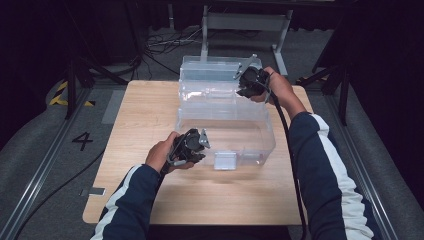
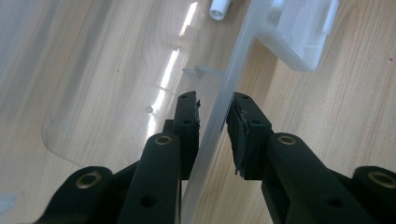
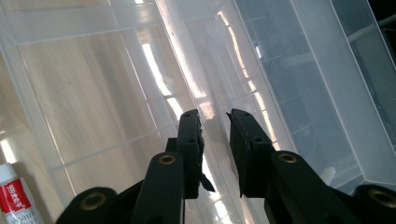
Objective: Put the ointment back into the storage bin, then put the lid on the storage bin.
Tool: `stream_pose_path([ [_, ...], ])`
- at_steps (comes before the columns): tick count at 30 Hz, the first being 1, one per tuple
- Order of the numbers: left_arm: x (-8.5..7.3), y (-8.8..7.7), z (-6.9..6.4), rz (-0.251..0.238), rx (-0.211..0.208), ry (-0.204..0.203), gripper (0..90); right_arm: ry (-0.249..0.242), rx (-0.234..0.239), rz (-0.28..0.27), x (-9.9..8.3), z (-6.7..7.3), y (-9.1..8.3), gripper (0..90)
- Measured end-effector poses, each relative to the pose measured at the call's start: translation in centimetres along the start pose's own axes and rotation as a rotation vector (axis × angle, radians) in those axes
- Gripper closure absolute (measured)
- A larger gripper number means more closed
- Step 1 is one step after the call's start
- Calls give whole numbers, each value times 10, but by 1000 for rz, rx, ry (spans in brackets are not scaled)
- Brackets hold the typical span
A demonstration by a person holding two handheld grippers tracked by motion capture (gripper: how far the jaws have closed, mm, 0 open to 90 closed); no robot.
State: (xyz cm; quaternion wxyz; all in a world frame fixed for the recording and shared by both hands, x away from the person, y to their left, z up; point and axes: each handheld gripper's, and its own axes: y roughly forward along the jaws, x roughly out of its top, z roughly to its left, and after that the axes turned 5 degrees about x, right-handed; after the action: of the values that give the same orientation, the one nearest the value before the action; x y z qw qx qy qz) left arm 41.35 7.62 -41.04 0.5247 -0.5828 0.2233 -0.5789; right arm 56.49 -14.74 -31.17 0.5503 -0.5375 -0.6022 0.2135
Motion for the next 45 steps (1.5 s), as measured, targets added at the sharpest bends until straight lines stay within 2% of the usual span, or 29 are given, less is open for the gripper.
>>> stream_pose_path([
  [12, -3, 1, 2, -29, -18, -21, 738, -25, 58, 29, 4, -6, -2, 801],
  [16, -5, 3, 4, -44, -41, -34, 737, -47, 72, 47, 6, -8, -2, 811],
  [20, -5, 4, 5, -45, -49, -36, 736, -61, 75, 53, 7, -9, -1, 813],
  [26, -4, 4, 5, -39, -46, -34, 736, -26, 70, 53, 7, -7, -2, 809],
  [32, -5, 4, 4, -47, -43, -40, 733, -62, 70, 66, 9, -5, -3, 824],
  [37, -6, 5, 3, -55, -39, -55, 727, -71, 82, 64, 9, -6, -4, 835],
  [45, -5, 6, 2, -50, -30, -57, 720, -49, 84, 27, 5, -3, -7, 844],
])
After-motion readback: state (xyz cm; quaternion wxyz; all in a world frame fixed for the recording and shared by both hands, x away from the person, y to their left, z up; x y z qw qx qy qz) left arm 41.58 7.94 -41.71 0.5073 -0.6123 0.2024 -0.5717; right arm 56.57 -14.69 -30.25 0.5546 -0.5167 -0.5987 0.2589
